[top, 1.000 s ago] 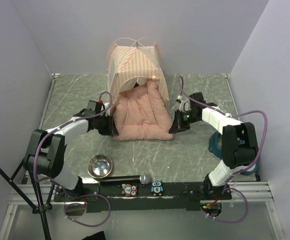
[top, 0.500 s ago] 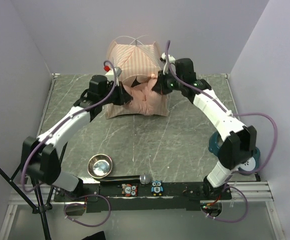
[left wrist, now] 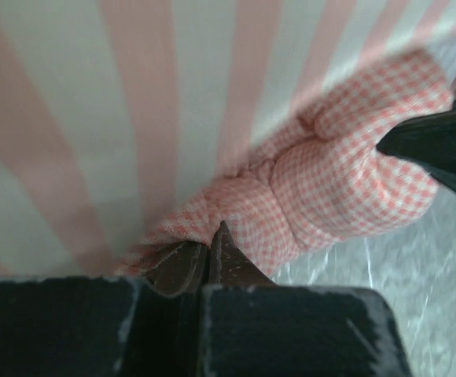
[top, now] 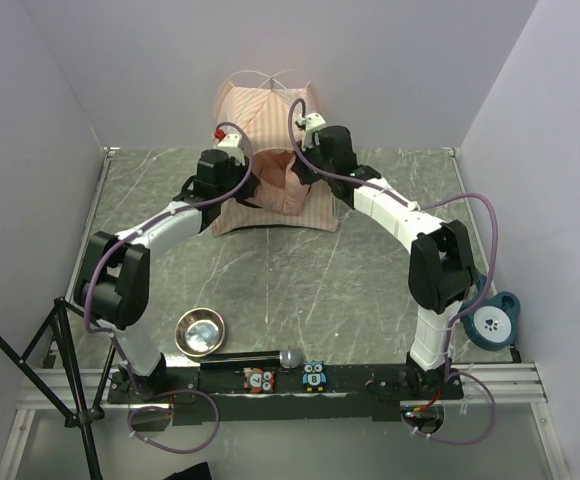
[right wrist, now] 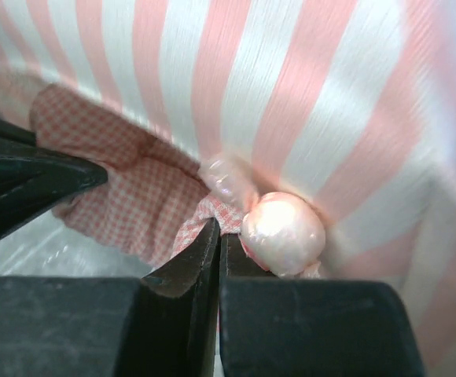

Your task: Set up the pet tent

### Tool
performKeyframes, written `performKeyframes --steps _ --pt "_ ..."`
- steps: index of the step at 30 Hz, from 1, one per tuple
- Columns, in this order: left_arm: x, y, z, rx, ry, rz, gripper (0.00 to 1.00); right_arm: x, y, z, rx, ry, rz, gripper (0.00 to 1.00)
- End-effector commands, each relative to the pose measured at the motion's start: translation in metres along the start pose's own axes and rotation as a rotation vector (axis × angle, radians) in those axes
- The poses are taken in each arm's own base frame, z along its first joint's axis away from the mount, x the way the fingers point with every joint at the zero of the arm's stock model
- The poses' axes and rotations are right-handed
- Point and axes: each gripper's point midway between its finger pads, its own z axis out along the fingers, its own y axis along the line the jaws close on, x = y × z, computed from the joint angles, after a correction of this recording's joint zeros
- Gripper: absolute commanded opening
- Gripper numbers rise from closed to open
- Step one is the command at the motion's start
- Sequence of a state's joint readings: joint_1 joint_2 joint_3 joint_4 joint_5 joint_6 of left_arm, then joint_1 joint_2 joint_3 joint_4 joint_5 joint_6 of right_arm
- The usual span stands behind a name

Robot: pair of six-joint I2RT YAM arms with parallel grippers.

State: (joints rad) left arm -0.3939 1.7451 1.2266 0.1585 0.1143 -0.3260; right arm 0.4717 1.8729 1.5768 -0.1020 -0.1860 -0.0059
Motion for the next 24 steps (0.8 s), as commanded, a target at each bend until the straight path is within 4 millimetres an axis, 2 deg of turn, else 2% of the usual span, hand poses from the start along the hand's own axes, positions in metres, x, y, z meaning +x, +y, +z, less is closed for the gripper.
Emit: performKeyframes --steps 1,3,5,7,9,12,13,15,18,19,20,21,22,24 --pt "-0.117 -0.026 -0.015 0.068 -0.347 0.036 0.01 -0.088 -0.005 -0.006 0.047 -0.263 -0.037 0.00" --pt "-0.136 -0.030 -0.022 0.078 -0.407 0.026 0.01 -0.104 0.000 -0.011 0.030 -0.318 -0.007 0.00" --pt "-0.134 -0.027 -0.013 0.057 -0.391 0.048 0.01 -0.099 0.001 0.000 0.037 -0.306 -0.028 0.00" --pt "-0.121 -0.012 0.002 -0.018 -0.357 0.076 0.01 -0.078 -0.005 0.018 0.062 -0.258 -0.082 0.00" --pt "-0.097 0.006 0.017 -0.082 -0.298 0.149 0.01 -0.047 -0.013 0.035 0.084 -0.198 -0.142 0.00" --pt "-0.062 0.032 0.025 -0.176 -0.175 0.209 0.01 -0.001 -0.022 0.044 0.098 -0.083 -0.230 0.00" --pt "-0.050 0.040 0.024 -0.205 -0.123 0.218 0.02 0.009 -0.024 0.040 0.101 -0.056 -0.243 0.00" --pt "-0.033 0.050 0.017 -0.216 -0.048 0.252 0.19 0.028 -0.021 0.026 0.077 0.006 -0.266 0.04" --pt "-0.017 0.064 0.000 -0.233 0.039 0.256 0.51 0.042 -0.010 -0.008 0.028 0.067 -0.291 0.42" --pt "-0.016 0.066 -0.007 -0.230 0.048 0.254 0.58 0.042 -0.005 -0.018 0.012 0.073 -0.294 0.50" --pt "-0.019 0.066 -0.013 -0.214 0.043 0.253 0.63 0.044 -0.001 -0.028 -0.005 0.088 -0.295 0.53" --pt "-0.016 0.062 -0.022 -0.176 0.062 0.253 0.68 0.041 0.002 -0.038 -0.016 0.086 -0.293 0.59" --pt "-0.017 0.050 -0.030 -0.087 0.064 0.258 0.71 0.036 0.008 -0.047 -0.039 0.079 -0.295 0.64" --pt "-0.024 0.023 -0.048 0.061 0.038 0.270 0.77 0.030 0.021 -0.062 -0.103 0.069 -0.311 0.68"
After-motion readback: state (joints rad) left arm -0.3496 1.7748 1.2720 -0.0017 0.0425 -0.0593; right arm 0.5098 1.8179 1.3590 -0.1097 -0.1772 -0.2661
